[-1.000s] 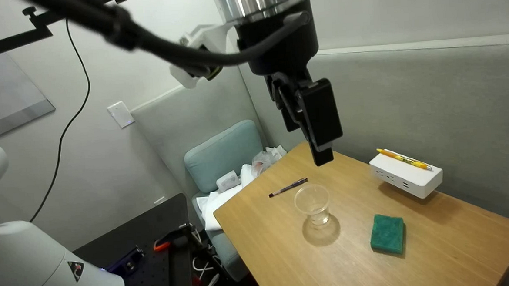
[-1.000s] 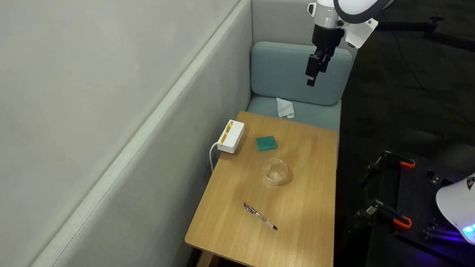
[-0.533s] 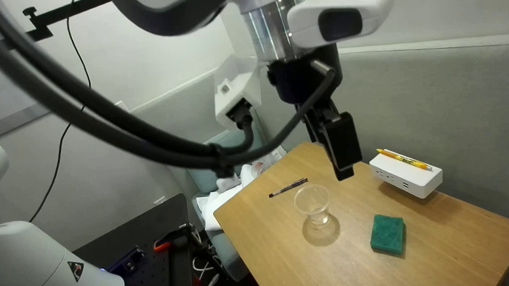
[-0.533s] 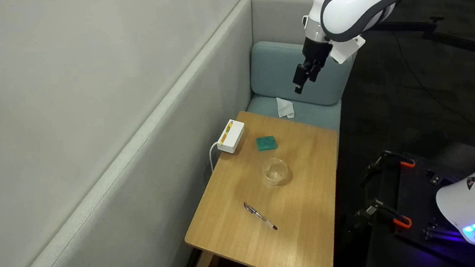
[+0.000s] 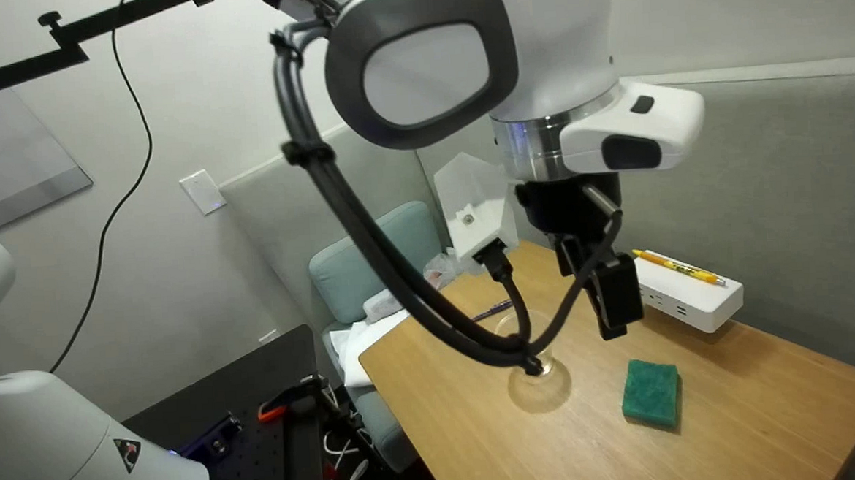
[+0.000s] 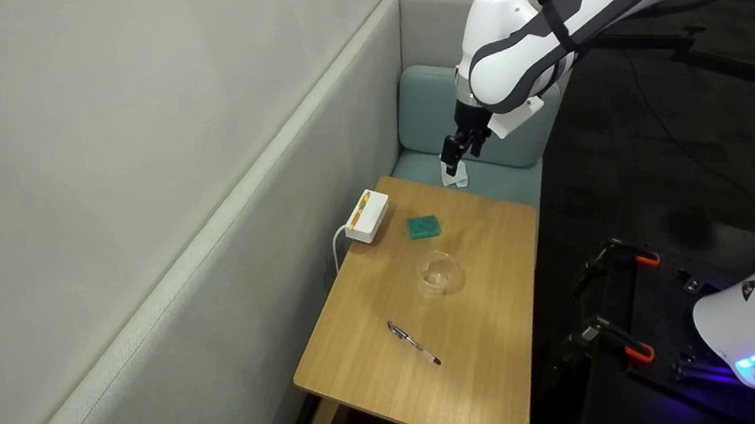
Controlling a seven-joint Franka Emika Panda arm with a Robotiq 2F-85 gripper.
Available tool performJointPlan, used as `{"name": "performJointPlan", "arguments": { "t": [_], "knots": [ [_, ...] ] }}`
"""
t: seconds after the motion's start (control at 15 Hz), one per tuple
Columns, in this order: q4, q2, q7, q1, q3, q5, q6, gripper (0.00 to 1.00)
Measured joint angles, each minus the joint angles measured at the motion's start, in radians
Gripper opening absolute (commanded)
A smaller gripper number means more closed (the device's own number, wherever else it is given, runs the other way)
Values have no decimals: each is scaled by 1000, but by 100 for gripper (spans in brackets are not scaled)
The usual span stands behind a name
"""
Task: Wipe the table with the sponge
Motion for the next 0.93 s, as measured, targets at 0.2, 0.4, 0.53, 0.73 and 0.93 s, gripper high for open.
{"name": "performJointPlan", "arguments": {
  "t": [0.2, 0.4, 0.53, 0.73, 0.93],
  "knots": [
    [75, 89, 34, -6, 9, 0, 0, 100],
    [148, 169, 63, -8, 11, 0, 0, 100],
    [193, 218, 83, -8, 11, -1, -1, 100],
    [251, 284, 104, -8, 12, -1, -2, 100],
    [304, 343, 120, -8, 13, -2, -5, 100]
  ]
}}
